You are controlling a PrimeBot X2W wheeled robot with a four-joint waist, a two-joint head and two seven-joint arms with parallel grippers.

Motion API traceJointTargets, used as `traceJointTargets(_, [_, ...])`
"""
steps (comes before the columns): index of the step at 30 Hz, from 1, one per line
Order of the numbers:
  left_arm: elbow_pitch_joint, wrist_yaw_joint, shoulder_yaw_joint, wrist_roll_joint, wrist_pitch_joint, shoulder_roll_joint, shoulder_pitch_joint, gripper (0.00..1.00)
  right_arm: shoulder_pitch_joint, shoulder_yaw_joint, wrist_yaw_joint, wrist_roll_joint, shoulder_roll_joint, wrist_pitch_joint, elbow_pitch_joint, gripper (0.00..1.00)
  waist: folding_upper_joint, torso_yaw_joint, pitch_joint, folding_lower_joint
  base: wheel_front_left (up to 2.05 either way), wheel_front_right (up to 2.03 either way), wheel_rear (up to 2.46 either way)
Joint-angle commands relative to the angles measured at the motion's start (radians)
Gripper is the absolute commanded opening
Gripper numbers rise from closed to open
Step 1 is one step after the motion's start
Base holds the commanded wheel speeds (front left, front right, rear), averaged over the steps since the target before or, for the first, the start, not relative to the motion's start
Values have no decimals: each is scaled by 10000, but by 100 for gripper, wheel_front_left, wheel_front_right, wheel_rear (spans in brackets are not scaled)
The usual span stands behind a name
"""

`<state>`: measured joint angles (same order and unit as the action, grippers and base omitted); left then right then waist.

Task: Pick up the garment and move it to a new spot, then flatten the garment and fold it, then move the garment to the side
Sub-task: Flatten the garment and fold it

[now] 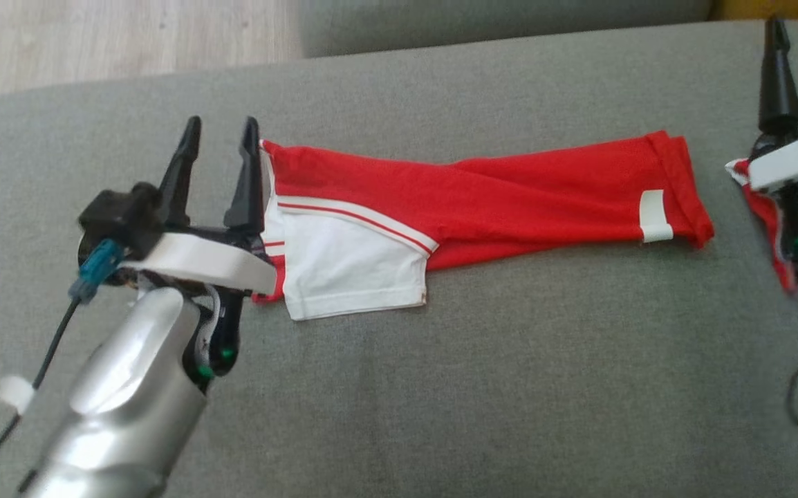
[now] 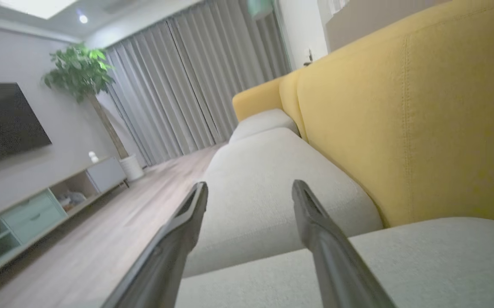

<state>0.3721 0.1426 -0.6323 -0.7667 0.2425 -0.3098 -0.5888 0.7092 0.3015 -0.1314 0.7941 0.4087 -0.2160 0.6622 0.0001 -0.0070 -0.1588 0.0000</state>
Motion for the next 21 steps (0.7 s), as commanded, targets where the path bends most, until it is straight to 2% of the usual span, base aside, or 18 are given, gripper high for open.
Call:
traceJointTargets(1, [-378, 85, 652, -52, 133, -114, -23, 100, -298, -111, 7, -100, -174, -193, -440, 100, -1, -35, 135, 0, 0, 0, 0])
traceJointTargets(6, [-1408, 325, 2312, 917, 187, 700, 1083, 100, -1533, -1436, 7, -1037, -1404, -443, -1456, 100, -1, -88, 399, 0, 0, 0, 0])
traceJointTargets(10, [-1731, 132, 3370, 1774, 190, 1519, 2491, 100, -3015, -2455, 7, -2322, -2736, -453, -2520, 100, -1, -155, 566, 0, 0, 0, 0])
traceJointTargets(12, [-1743, -66, 3829, 2129, 191, 1895, 3128, 100, -3742, -2700, 7, -2900, -3147, -454, -2891, 100, -1, -150, 608, 0, 0, 0, 0])
traceJointTargets(16, [-1537, -534, 4376, 2831, 191, 2296, 3999, 100, -4775, -2882, 7, -3626, -3489, -455, -3285, 100, -1, -95, 604, 0, 0, 0, 0])
traceJointTargets(21, [-1469, -1025, 4811, 3310, 192, 2524, 4094, 100, -4960, -3094, 7, -3945, -3570, -456, -3446, 100, -1, 82, 294, 0, 0, 0, 0])
